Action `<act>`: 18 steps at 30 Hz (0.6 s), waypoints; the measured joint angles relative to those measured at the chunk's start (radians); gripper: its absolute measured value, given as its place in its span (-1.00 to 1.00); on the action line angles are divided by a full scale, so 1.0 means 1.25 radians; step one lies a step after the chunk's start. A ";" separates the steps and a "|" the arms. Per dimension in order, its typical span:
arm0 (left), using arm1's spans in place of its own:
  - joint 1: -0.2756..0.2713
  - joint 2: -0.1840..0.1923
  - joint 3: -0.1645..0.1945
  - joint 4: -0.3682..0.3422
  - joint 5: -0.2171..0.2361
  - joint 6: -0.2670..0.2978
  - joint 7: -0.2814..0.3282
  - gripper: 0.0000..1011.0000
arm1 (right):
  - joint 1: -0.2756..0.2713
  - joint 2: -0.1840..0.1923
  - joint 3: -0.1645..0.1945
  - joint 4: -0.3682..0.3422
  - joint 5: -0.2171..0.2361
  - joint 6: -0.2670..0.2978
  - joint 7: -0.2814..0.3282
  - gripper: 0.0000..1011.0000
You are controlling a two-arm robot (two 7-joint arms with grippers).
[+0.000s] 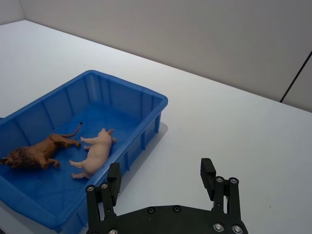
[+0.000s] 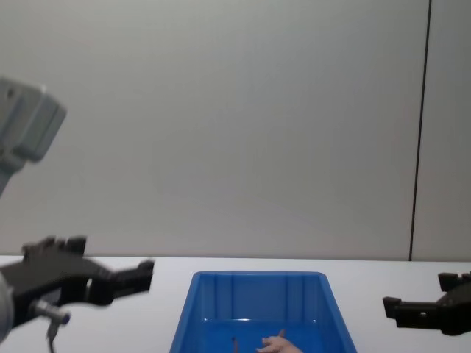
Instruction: Pick up the two dolls from the table and place them into the box.
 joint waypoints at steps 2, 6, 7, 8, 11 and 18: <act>0.005 0.003 -0.001 0.006 -0.009 0.002 -0.001 0.98 | 0.000 0.000 0.000 0.000 0.000 0.000 0.000 0.98; 0.014 0.007 -0.004 0.031 -0.030 0.008 -0.012 0.98 | 0.000 0.001 0.000 0.000 0.001 0.000 0.000 0.98; 0.015 0.008 -0.005 0.040 -0.035 0.010 -0.017 0.98 | -0.001 0.001 0.001 0.000 0.001 0.000 0.000 0.98; 0.016 0.008 -0.005 0.046 -0.037 0.012 -0.020 0.98 | -0.001 0.001 0.001 0.000 0.001 0.000 0.000 0.98; 0.016 0.007 -0.006 0.066 -0.042 0.016 -0.030 0.98 | -0.001 0.001 0.001 0.000 0.001 0.000 0.000 0.98; 0.011 0.002 -0.007 0.109 -0.045 0.028 -0.060 0.98 | -0.001 0.002 0.001 0.000 0.001 0.000 0.000 0.98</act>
